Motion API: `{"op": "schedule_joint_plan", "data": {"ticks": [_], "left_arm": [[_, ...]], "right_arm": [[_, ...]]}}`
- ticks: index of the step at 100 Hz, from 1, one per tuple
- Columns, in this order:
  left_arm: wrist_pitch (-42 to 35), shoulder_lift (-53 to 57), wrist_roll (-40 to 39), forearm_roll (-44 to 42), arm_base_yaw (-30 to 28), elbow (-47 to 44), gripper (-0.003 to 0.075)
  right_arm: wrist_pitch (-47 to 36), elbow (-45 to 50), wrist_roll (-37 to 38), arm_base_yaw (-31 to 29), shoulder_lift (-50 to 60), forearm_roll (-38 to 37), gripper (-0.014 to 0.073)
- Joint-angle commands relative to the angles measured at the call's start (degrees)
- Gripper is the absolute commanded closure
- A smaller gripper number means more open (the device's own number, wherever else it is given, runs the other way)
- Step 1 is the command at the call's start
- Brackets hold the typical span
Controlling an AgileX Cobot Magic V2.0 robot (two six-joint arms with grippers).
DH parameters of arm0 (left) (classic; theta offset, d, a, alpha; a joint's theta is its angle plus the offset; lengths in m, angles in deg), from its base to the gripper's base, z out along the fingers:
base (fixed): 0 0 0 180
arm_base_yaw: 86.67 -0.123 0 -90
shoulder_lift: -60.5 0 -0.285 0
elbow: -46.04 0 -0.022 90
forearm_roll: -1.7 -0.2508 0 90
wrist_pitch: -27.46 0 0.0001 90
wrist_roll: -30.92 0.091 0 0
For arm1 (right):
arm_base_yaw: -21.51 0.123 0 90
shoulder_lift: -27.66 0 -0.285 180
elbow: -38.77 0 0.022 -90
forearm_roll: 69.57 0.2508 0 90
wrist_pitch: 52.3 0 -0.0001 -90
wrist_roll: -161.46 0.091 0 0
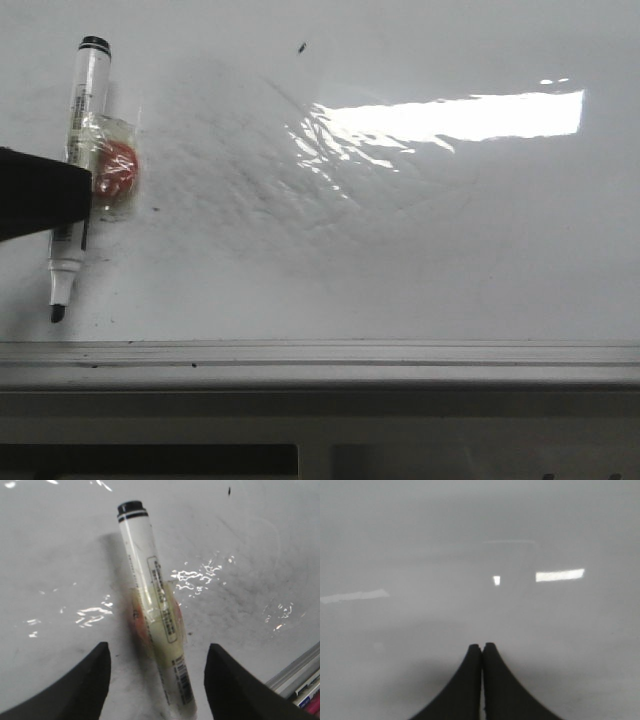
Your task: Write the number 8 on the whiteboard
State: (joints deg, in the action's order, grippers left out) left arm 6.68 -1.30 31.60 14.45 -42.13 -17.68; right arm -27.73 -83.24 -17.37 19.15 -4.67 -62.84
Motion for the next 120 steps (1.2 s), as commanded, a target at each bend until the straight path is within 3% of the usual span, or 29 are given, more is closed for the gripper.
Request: {"op": "schedule_joint_plan", "data": {"ticks": [1, 21, 44, 54, 70, 78, 88, 93, 105, 120], "left_arm": [[-5.0, -1.1, -0.7, 0.2, 1.0, 1.8, 0.0332], [-5.4, -3.8, -0.7, 0.2, 1.3, 1.8, 0.037], [-5.4, -5.6, -0.7, 0.2, 1.3, 1.8, 0.0741], [-5.8, -5.5, -0.7, 0.2, 1.3, 1.8, 0.0741], [-6.4, -5.5, -0.7, -3.3, 1.3, 1.8, 0.0741], [-8.3, -5.3, -0.7, -9.9, 1.3, 1.8, 0.0741], [-11.8, -5.3, -0.7, -17.7, 1.3, 1.9, 0.0741], [-13.5, -5.3, -0.7, -21.8, 1.3, 1.9, 0.0741], [-16.1, -5.3, -0.7, -32.7, 1.3, 2.2, 0.0741], [-16.5, -5.3, -0.7, -37.9, 1.3, 3.3, 0.0741]], "right_arm": [[-3.4, -2.0, -0.3, 0.8, -0.8, 0.2, 0.0664], [-3.4, -2.0, -0.3, 3.8, -0.8, 0.3, 0.0664], [-1.8, -2.0, -0.3, 6.7, -1.0, 0.8, 0.0664], [0.6, -2.0, -0.3, 10.2, -2.0, 0.8, 0.0664], [1.8, -4.0, -2.3, 21.1, -4.4, 1.1, 0.0625], [1.8, -7.1, -3.9, 27.8, -6.1, 1.1, 0.0516], [1.2, -11.3, -3.9, 35.8, -9.3, 1.1, 0.0286], [0.8, -13.4, -3.9, 39.4, -11.4, 1.1, 0.0222], [-3.0, -18.0, -3.9, 46.2, -17.2, 1.1, 0.0221], [-8.3, -21.5, -3.9, 50.6, -24.0, 1.1, 0.023]]}}
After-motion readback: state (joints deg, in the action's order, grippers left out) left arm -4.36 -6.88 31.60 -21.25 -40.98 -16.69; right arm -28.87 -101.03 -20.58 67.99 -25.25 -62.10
